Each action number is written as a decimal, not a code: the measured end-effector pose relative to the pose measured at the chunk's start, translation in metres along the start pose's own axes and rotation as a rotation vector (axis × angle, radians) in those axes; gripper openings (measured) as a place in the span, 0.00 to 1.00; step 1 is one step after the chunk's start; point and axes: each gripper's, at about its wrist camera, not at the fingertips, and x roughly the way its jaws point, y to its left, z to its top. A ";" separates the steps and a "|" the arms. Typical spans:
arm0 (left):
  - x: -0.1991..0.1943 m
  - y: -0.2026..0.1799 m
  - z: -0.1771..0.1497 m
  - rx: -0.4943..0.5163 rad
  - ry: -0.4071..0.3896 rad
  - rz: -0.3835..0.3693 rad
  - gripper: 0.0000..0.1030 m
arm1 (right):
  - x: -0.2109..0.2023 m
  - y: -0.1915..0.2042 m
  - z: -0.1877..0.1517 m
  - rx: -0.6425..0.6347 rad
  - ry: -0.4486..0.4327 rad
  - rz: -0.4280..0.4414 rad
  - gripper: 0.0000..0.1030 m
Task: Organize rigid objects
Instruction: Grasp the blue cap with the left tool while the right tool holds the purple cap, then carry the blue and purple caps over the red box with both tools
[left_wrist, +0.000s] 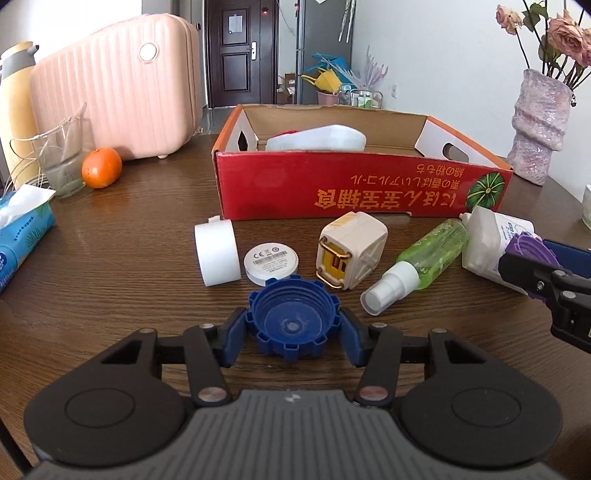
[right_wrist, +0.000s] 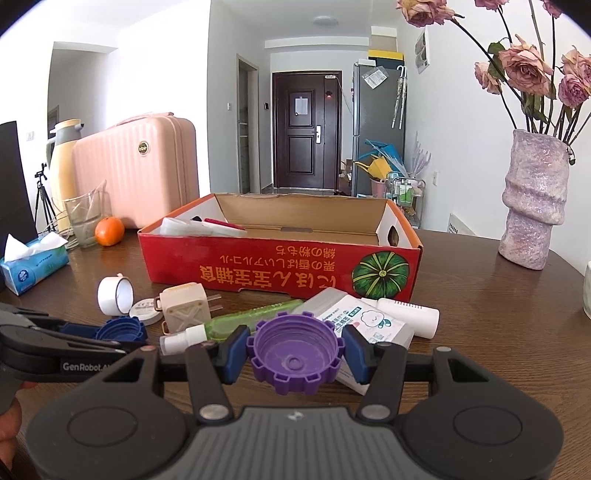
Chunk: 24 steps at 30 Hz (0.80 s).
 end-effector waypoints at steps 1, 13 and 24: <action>-0.001 0.000 0.000 0.004 -0.006 0.001 0.51 | 0.000 0.000 0.000 -0.001 0.000 0.001 0.52; -0.024 -0.001 0.005 0.008 -0.087 -0.004 0.51 | -0.001 0.001 0.000 -0.005 -0.006 0.001 0.52; -0.046 -0.001 0.015 -0.009 -0.170 -0.010 0.51 | -0.006 0.000 0.008 -0.007 -0.039 -0.007 0.52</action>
